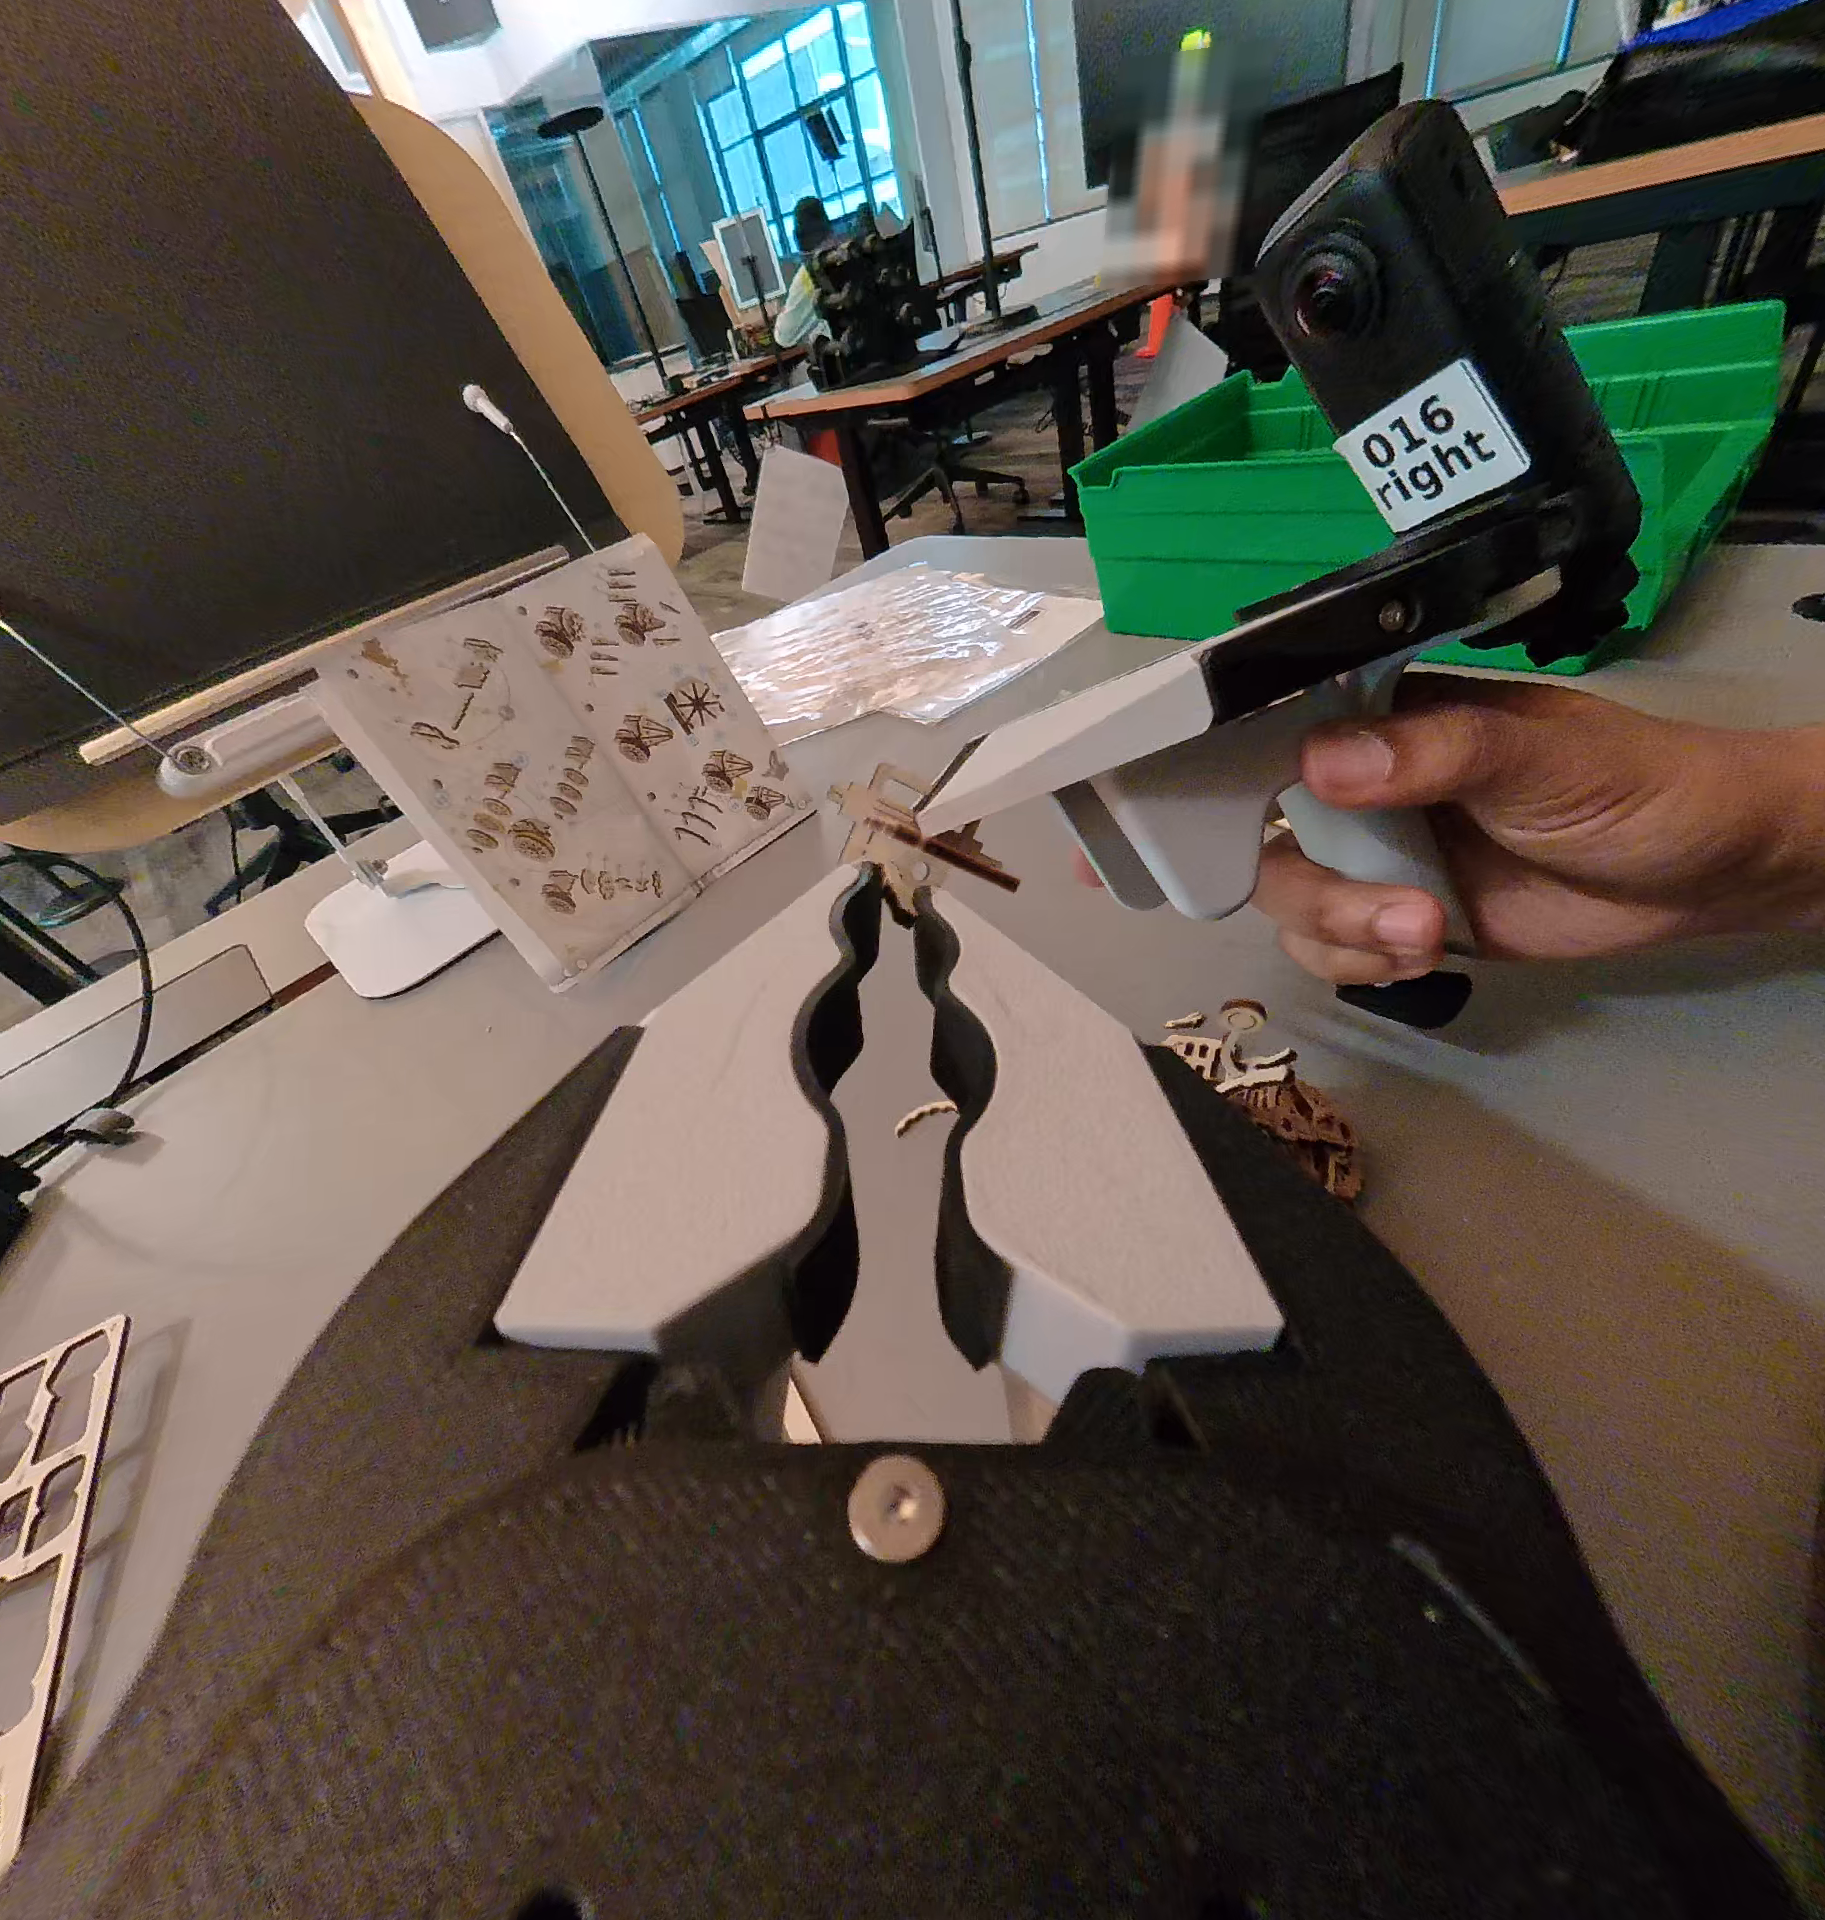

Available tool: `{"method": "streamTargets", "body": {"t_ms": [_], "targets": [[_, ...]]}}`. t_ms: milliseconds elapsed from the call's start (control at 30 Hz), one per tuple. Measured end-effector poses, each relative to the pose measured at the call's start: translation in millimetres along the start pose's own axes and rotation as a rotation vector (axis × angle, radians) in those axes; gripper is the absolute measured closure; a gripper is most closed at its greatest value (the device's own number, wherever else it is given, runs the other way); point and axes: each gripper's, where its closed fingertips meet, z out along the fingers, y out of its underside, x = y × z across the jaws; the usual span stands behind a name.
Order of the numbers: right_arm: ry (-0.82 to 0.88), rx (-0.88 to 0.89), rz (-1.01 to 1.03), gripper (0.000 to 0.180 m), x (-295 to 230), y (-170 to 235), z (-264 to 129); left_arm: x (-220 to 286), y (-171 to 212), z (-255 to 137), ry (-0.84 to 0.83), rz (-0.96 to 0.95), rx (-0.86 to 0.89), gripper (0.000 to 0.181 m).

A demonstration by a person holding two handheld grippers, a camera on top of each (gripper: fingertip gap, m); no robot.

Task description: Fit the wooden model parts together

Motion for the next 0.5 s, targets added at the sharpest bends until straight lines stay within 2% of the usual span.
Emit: {"method": "streamTargets", "body": {"t_ms": [33, 500], "targets": [[0.0, 0.003, -0.002, 0.178, 0.1, -0.2, 0.3, -0.5, 0.8, 0.2, -0.003, -0.001, -0.003, 0.177], [0.009, -0.002, -0.022, 0.178, 5.1, 0.0, 9.6, -9.6, 4.9, 2.5, -0.017, -0.03, 0.007, 0.177]]}}
